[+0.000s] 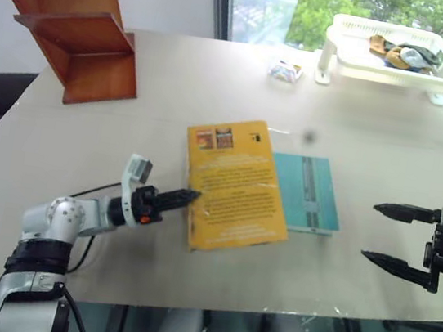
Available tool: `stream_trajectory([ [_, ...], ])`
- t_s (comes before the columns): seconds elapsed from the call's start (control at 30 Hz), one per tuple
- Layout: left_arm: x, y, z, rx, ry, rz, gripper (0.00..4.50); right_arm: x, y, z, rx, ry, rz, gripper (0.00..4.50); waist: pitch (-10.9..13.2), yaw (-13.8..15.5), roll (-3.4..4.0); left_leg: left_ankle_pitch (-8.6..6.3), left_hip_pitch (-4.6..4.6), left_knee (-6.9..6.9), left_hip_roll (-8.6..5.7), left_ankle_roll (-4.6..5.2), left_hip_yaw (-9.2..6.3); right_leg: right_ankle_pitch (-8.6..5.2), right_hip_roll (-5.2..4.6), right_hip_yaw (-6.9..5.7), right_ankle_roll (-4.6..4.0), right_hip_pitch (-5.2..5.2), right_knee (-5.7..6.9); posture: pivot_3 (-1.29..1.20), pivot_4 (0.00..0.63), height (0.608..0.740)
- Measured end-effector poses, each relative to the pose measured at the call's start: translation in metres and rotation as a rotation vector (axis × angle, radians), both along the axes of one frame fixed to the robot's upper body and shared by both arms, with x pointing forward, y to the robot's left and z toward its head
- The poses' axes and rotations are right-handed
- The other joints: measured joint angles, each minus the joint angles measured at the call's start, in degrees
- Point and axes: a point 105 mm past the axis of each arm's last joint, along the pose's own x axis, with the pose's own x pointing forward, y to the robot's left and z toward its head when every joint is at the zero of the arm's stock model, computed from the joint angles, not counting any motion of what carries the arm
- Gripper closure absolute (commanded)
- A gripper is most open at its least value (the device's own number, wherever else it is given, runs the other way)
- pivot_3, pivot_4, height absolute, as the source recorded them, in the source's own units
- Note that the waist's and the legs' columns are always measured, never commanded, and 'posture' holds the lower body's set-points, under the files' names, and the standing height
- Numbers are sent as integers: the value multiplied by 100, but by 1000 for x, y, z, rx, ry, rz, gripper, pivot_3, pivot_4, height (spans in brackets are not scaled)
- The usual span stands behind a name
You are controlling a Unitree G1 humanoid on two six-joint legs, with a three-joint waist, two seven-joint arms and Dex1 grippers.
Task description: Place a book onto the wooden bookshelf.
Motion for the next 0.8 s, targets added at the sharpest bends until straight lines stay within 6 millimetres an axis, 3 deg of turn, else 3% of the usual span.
stream_trajectory([
  [0.1,3,14,23,59,-94,51,4409,6,-6,6,53,-14,-23,0,6,2,-9,0,-1,0,2,0,-1,0,-5,-4,-1,0,-1,0,150,740],
  [0.2,16,20,71,118,-272,97,4409,16,-14,15,116,-31,-45,0,11,45,-17,0,-5,4,-3,0,-10,1,-11,-17,-2,4,-2,0,150,740],
  [0.4,54,7,156,359,-634,226,4409,34,-13,48,306,-76,4,0,12,66,-19,0,-4,10,-30,0,-25,1,-17,-29,0,23,-8,0,150,740],
  [0.47,62,1,168,431,-707,251,4409,37,-12,52,353,-70,27,0,13,66,-19,0,-6,8,-38,0,-23,1,-14,-28,1,21,-10,0,150,740],
  [0.6,81,-10,196,753,-939,278,4409,43,-10,67,492,-48,108,0,30,66,-23,1,-14,8,-40,-1,-21,1,2,-25,1,16,-18,0,150,740],
  [0.8,91,-14,235,1193,-1313,253,4409,50,-19,74,607,-8,144,0,42,71,-16,1,-22,-1,-39,-1,16,-1,5,-4,3,-11,-15,0,150,740],
])
